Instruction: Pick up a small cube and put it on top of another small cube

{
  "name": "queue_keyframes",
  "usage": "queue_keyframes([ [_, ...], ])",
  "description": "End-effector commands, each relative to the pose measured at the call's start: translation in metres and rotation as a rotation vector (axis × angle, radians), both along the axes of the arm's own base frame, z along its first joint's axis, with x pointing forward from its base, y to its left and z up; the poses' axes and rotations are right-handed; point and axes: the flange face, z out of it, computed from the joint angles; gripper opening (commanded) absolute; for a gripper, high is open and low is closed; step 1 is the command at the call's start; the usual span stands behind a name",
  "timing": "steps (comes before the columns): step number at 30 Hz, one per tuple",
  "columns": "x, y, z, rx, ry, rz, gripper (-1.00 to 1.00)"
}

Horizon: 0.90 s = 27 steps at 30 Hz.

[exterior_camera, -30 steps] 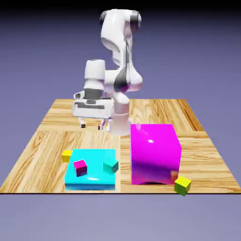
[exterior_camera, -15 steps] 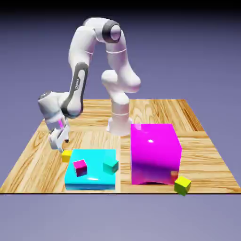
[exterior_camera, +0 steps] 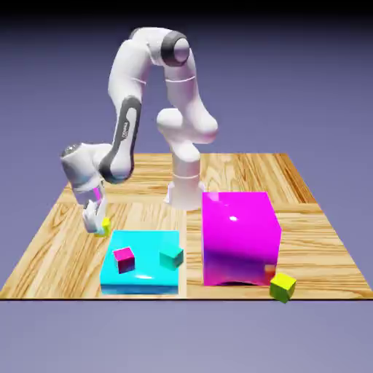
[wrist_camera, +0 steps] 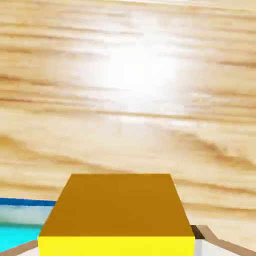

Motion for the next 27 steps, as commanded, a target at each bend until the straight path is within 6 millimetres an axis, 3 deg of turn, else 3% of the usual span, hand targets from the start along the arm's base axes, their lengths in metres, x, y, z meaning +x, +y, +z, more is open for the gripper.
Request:
queue_keyframes([
  [1, 0.011, 0.002, 0.007, -0.016, -0.03, 0.036, -1.0],
  [4, 0.053, 0.02, 0.025, -0.055, -0.105, 0.2, -1.0],
  [9, 0.136, 0.089, 0.053, -0.1, -0.199, 0.59, -1.0],
  [12, 0.196, 0.197, 0.059, -0.089, -0.191, 1.028, -1.0],
  [15, 0.23, 0.316, 0.066, -0.081, -0.181, 1.455, -1.0],
  [18, 0.236, 0.44, 0.075, -0.079, -0.168, 1.868, -1.0],
  [22, 0.207, 0.589, 0.087, -0.088, -0.132, 2.36, -1.0],
  [23, 0.2, 0.609, 0.085, -0.09, -0.108, 2.427, -1.0],
  [27, 0.19, 0.62, 0.06, -0.099, 0.036, 2.466, -1.0],
])
